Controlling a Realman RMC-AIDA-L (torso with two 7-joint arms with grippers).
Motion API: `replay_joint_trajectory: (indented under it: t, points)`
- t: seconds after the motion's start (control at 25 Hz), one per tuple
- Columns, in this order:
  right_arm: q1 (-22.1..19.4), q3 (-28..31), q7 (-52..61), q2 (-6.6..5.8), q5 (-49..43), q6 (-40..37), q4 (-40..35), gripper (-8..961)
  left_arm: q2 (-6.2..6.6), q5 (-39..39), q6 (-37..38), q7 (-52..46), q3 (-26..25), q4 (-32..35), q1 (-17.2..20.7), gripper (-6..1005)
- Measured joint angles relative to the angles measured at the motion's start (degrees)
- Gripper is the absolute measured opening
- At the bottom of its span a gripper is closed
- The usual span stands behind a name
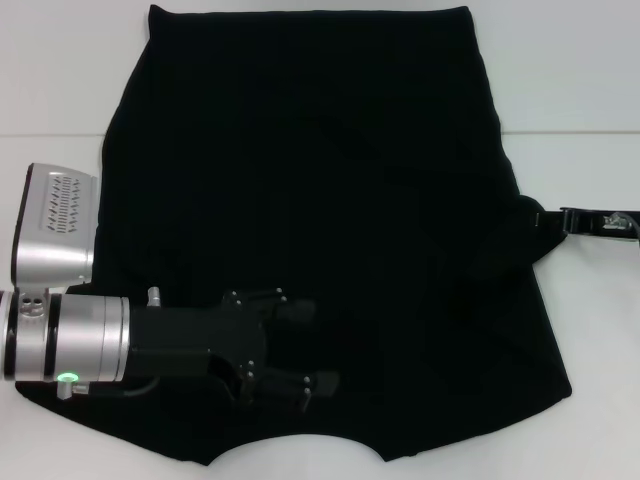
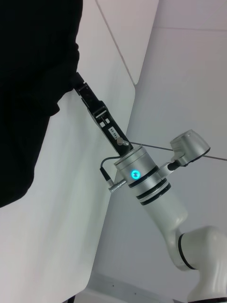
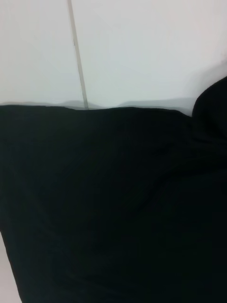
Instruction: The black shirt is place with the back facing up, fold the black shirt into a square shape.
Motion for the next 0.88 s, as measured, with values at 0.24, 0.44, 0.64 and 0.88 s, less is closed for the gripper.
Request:
replay_joint_trajectory:
  t: [0.24, 0.44, 0.64, 0.88]
  points:
    - [0.30, -0.04, 0.55, 0.04, 0.00, -0.10, 0.69, 603, 0.06, 0.00, -0.10, -0.05, -0.04, 0.00, -0.07, 950]
    - [0.56, -0.06, 0.57, 0.04, 0.00, -0.49, 0.80, 424, 0.07, 0.00, -0.10, -0.65, -0.04, 0.04, -0.06, 949]
    - [0.78, -0.06, 0.32, -0.01, 0.00, -1.06, 0.80, 211, 0.16, 0.00, -0.10, -0.81, -0.04, 0.08, -0.03, 949]
    - [0.81, -0.06, 0.15, -0.14, 0.00, -1.34, 0.80, 100, 0.15, 0.00, -0.10, -0.82, -0.04, 0.02, -0.02, 949]
